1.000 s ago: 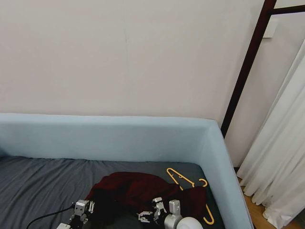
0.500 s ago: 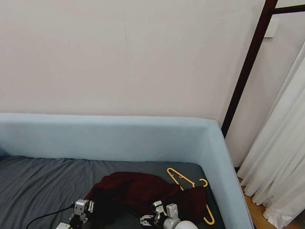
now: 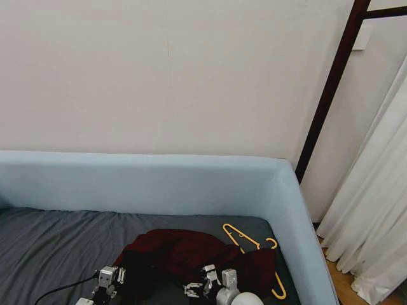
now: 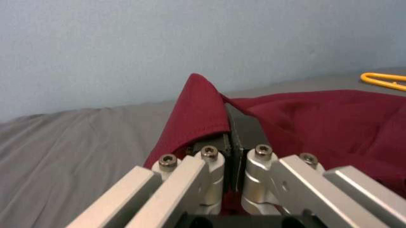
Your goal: Pick up the clothes from the sofa and hang them on the clothes hanger.
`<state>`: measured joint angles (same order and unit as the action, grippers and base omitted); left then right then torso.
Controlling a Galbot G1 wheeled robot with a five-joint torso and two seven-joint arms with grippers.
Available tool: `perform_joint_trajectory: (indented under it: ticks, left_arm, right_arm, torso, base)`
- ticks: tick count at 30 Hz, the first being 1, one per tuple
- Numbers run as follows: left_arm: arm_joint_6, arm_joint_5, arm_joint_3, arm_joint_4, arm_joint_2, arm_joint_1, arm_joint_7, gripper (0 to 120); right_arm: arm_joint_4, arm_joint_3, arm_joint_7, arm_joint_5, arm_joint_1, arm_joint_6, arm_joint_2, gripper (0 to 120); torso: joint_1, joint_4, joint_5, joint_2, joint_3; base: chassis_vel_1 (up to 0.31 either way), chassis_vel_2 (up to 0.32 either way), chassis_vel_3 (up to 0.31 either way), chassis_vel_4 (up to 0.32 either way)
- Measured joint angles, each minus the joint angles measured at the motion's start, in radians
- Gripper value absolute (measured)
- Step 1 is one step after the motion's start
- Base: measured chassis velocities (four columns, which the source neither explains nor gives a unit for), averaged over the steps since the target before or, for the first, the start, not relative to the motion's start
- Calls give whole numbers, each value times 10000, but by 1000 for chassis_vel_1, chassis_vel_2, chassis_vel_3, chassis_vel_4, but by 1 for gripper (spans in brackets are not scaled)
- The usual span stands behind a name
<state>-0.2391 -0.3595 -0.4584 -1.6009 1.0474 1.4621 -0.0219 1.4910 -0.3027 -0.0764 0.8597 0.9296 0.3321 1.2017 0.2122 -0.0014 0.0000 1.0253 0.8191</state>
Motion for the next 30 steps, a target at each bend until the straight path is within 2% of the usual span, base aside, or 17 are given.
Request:
perform_joint_trajectory:
  ticks: [4, 13, 30]
  left_arm:
    - [-3, 2, -17, -3, -6, 24, 4, 0]
    - [-35, 2, -43, 35, -6, 46, 13, 0]
    - [-32, 1, -2, 46, 14, -31, 34, 0]
  right_arm:
    - [-229, -110, 45, -220, 20, 55, 62, 100]
    - [-557, -125, -964, -322, -89, 794, 280, 100]
    - [-814, 86, -650, 95, -78, 1096, 432, 99]
  torso:
    - [0, -1, 0, 0, 0]
    - [0, 0, 0, 0, 0]
    - [0, 0, 0, 0, 1]
  base:
    - [0, 0, 0, 0]
    - [0, 0, 0, 0]
    - [0, 0, 0, 0]
